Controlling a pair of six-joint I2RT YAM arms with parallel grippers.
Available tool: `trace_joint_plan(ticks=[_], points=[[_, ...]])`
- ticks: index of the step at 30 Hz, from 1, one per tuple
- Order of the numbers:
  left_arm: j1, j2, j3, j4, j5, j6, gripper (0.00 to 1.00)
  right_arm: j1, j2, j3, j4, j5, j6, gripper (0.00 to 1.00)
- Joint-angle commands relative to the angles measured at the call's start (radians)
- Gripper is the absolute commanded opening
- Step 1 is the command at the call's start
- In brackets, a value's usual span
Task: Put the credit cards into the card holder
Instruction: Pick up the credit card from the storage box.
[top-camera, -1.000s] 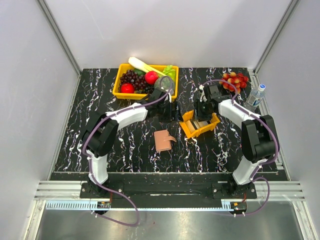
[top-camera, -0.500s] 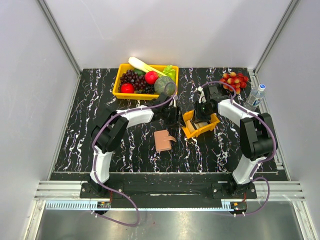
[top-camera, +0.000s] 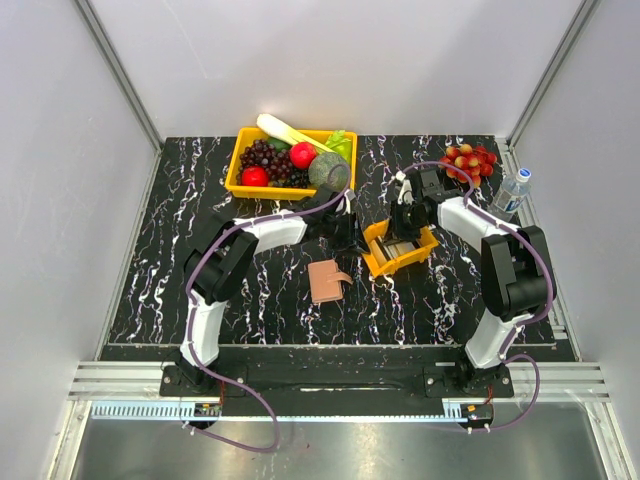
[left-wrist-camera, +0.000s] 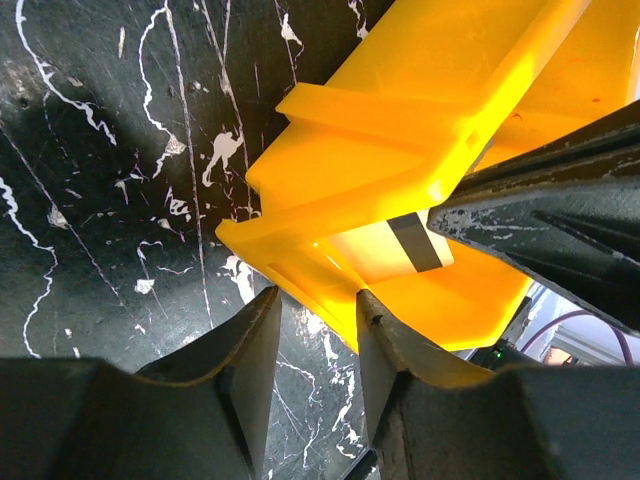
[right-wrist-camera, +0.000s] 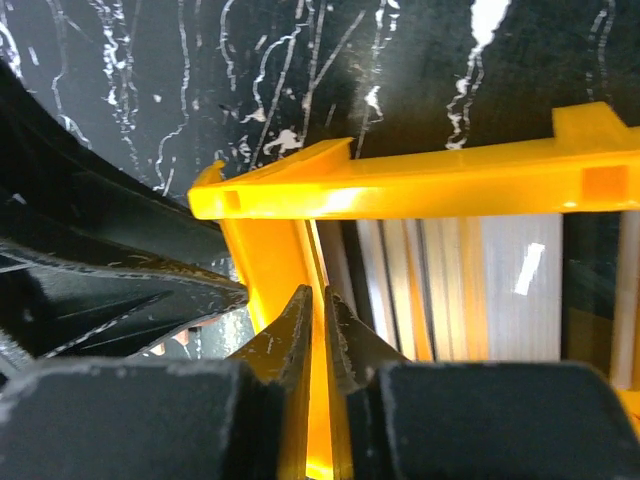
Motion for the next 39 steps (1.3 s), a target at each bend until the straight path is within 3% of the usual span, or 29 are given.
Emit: trace_joint_plan(ticks=[1,11,26,35,39], points=[[-0.008,0.014,0.045,0.060,0.013,-0.001,0.38,0.010,-0.028,0.026,-0.008,-0.119,-0.004,0.12],[-0.006,0.015,0.052,0.063,0.021,-0.003,0.35,0.010,-0.015,0.019,-0.008,-0.129,-0.007,0.19],[0.004,-0.003,0.029,0.063,0.015,0.002,0.25,0.010,0.018,0.024,-0.026,-0.161,-0.013,0.21],[0.010,-0.011,0.017,0.063,0.010,0.002,0.22,0.012,0.038,0.026,-0.023,-0.257,-0.012,0.21],[0.013,-0.011,0.012,0.066,0.010,-0.001,0.21,0.012,0.028,0.029,-0.017,-0.221,0.000,0.22]])
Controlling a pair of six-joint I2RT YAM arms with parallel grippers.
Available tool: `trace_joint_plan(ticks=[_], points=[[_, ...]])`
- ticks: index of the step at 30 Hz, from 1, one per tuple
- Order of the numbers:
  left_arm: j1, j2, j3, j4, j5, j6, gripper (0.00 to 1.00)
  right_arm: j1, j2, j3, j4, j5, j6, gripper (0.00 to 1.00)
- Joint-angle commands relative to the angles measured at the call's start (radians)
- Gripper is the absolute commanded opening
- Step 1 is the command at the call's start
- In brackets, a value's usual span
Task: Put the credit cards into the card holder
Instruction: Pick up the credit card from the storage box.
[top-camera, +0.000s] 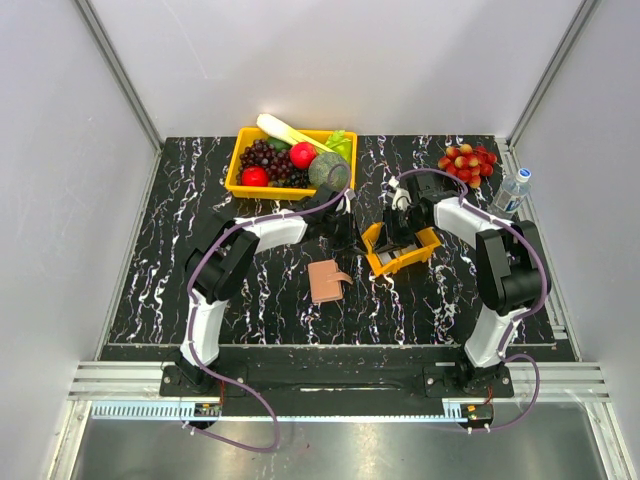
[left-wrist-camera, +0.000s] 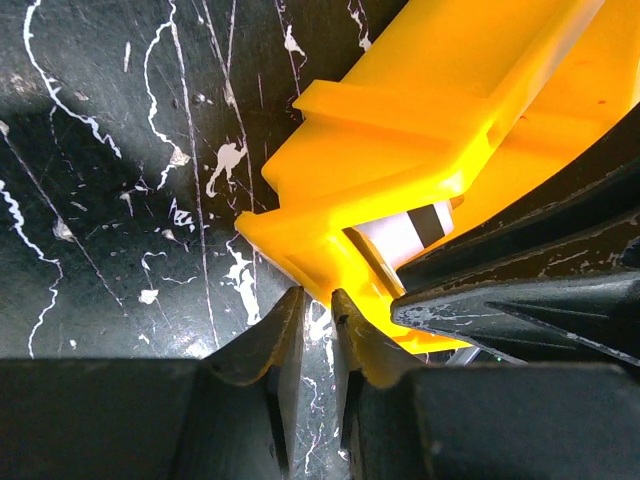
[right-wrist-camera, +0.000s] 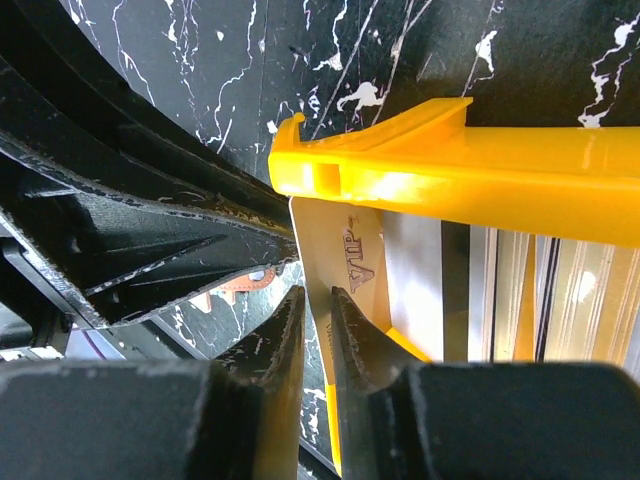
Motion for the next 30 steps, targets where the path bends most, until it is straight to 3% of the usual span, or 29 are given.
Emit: trace_joint_plan(ticks=[1,6,26,30], points=[[0.009,-0.021,0.007,0.058,0.009,-0.001,0.20,0.008,-0.020,0.026,0.006,0.002,0.000,0.20],[0.012,-0.024,0.003,0.061,0.010,-0.002,0.20,0.009,-0.015,0.032,-0.014,0.089,-0.012,0.15],[0.016,-0.023,-0.001,0.080,0.023,-0.013,0.18,0.149,-0.003,0.095,-0.079,0.422,-0.065,0.15],[0.016,-0.024,-0.004,0.083,0.021,-0.015,0.18,0.150,-0.009,0.089,-0.082,0.450,-0.065,0.25]])
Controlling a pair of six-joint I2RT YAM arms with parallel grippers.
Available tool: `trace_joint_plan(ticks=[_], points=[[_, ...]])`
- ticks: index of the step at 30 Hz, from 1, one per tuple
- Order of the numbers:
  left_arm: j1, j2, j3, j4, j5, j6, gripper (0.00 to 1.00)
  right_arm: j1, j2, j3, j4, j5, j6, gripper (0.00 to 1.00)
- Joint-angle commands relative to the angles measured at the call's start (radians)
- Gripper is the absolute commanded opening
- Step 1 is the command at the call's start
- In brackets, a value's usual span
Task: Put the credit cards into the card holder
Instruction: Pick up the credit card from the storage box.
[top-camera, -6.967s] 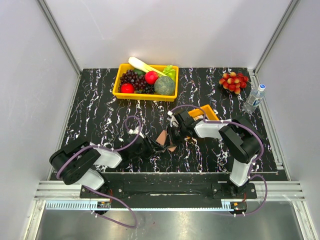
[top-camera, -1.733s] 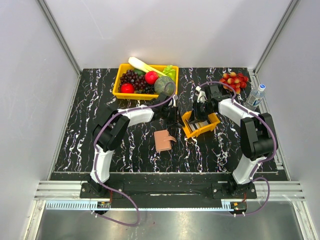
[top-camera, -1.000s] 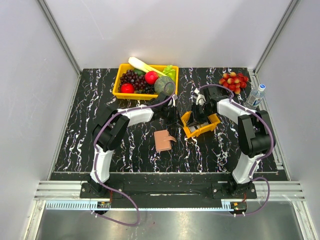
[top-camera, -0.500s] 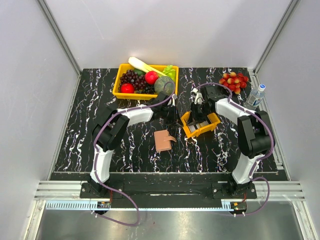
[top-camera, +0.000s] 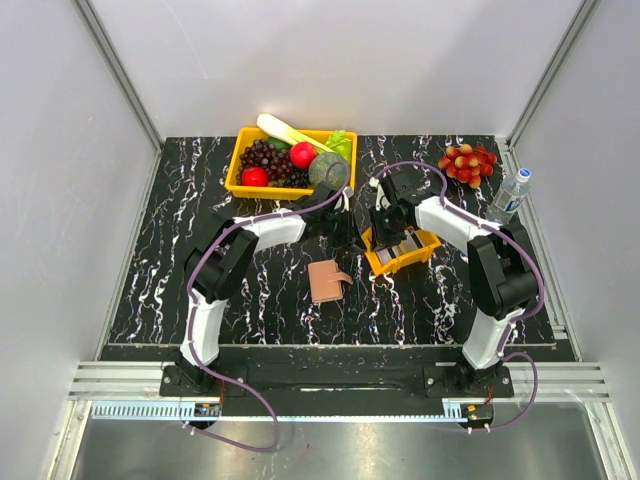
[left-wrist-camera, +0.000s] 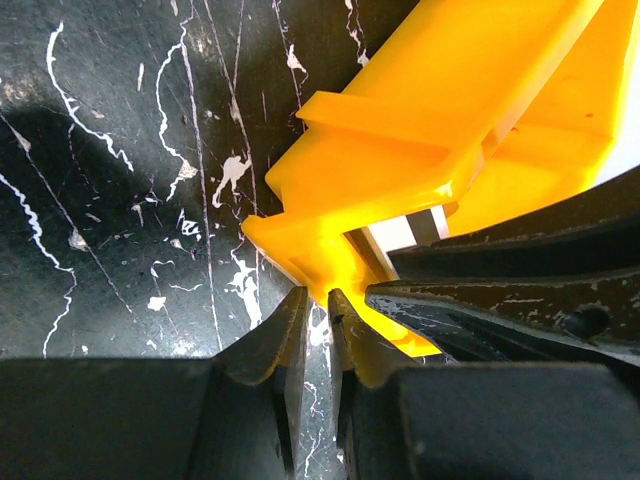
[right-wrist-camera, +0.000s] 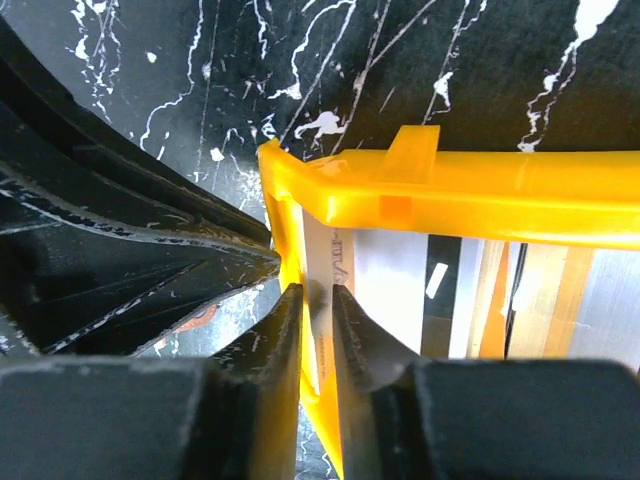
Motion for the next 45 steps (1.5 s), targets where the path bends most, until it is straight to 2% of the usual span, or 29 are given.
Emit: trace_joint_plan(ticks=[1,3,5,12,23,25,27,29,36,40,45], points=[[0.007,-0.024,-0.003,0.067,0.018,-0.011,0.18,0.005,-0.003,0.016,-0.029,0.099,-0.029,0.25],[0.006,-0.024,-0.005,0.067,0.020,-0.011,0.18,0.005,-0.001,0.014,-0.027,0.098,-0.029,0.26],[0.007,-0.024,-0.003,0.067,0.018,-0.011,0.18,0.005,-0.004,0.016,-0.027,0.101,-0.030,0.19],[0.006,-0.024,-0.008,0.067,0.018,-0.011,0.17,0.005,-0.038,0.028,-0.023,0.110,-0.027,0.09],[0.009,-0.024,-0.014,0.068,0.015,-0.010,0.16,0.005,-0.041,0.043,-0.037,0.101,-0.037,0.12],[0.009,-0.024,-0.014,0.062,0.015,-0.007,0.15,0.005,-0.033,0.048,-0.046,0.108,-0.032,0.10],[0.010,-0.032,-0.020,0.059,0.011,-0.002,0.16,0.005,-0.048,0.049,-0.046,0.124,-0.029,0.04],[0.012,-0.040,-0.026,0.059,0.006,0.003,0.16,0.005,-0.068,0.052,-0.044,0.142,-0.029,0.03],[0.016,-0.049,-0.026,0.054,0.017,0.009,0.18,0.007,-0.024,0.057,-0.043,0.124,-0.040,0.03],[0.018,-0.052,-0.028,0.057,0.020,0.007,0.18,0.007,-0.004,0.049,-0.035,0.153,-0.043,0.12],[0.018,-0.051,-0.029,0.070,0.024,0.001,0.18,0.004,-0.006,0.039,-0.020,0.111,-0.043,0.20]])
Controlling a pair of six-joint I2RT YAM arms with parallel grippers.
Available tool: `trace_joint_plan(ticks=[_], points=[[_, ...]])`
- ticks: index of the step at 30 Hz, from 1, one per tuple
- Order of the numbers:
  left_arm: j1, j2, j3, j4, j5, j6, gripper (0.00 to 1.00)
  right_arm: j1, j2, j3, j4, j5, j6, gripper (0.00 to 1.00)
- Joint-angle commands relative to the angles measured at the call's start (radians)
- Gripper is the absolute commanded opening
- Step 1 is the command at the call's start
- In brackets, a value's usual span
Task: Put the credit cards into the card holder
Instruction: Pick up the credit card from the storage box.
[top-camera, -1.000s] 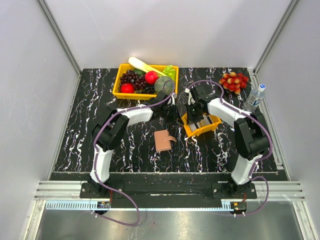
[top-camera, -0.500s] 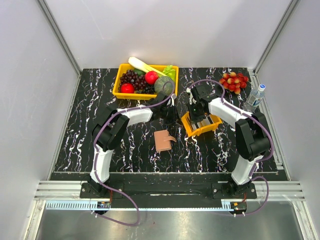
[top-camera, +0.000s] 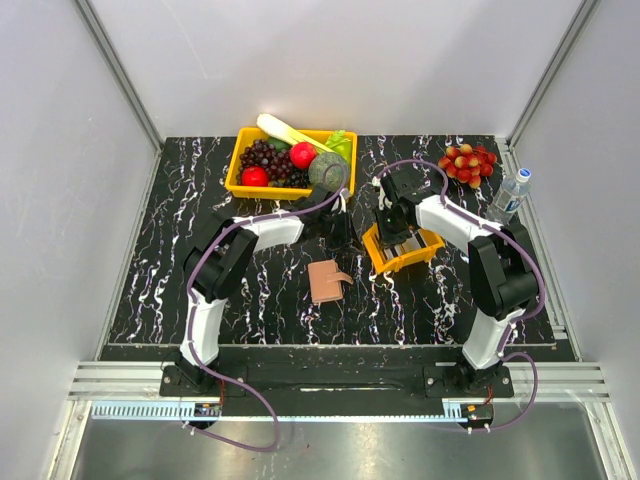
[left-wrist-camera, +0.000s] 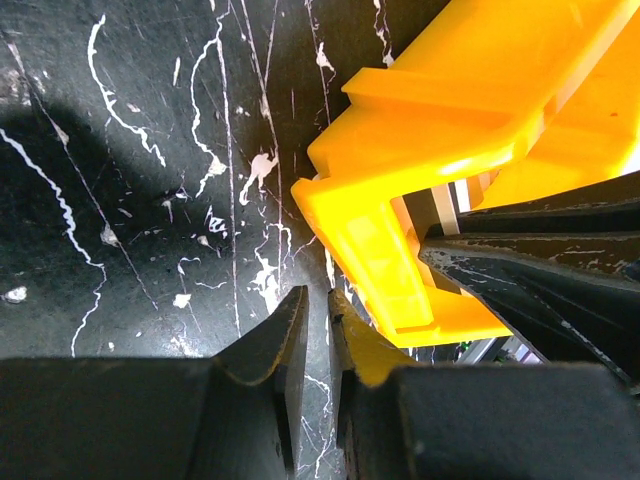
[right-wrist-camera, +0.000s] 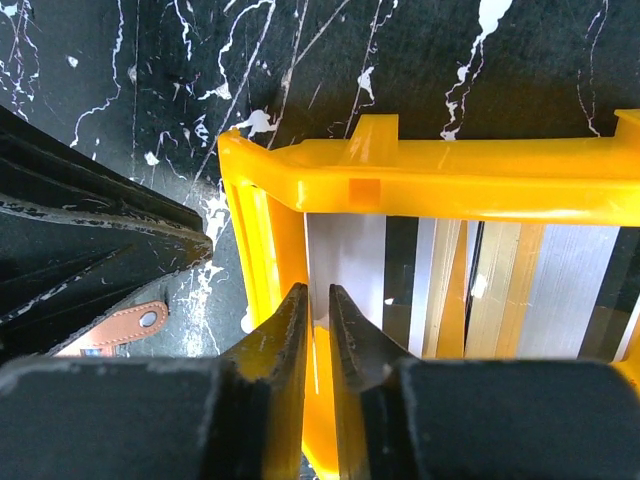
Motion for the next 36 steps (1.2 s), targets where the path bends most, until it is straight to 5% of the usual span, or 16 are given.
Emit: trace_joint_plan(ticks=[1,4,9,15,19,30,36], points=[[0.005,-0.050,-0.001,0.048,0.026,0.003,0.18,0.003,-0.001,0.023,0.027,-0.015,-0.008,0.21],[0.005,-0.049,-0.001,0.048,0.026,0.002,0.18,0.003,-0.006,0.021,0.028,-0.024,-0.008,0.21],[0.007,-0.067,-0.007,0.051,0.021,0.008,0.18,0.003,-0.062,0.020,0.021,0.000,-0.008,0.00],[0.005,-0.131,-0.027,0.047,-0.008,0.028,0.24,0.003,-0.179,0.049,-0.030,0.025,0.000,0.00],[0.007,-0.193,-0.030,0.007,-0.054,0.056,0.38,0.007,-0.237,0.084,-0.080,0.061,0.039,0.00],[0.082,-0.369,-0.151,-0.079,-0.250,0.060,0.57,0.202,-0.245,0.141,-0.117,0.644,0.443,0.00],[0.136,-0.487,-0.241,-0.179,-0.414,0.079,0.70,0.299,-0.171,0.174,-0.116,0.787,0.535,0.00]])
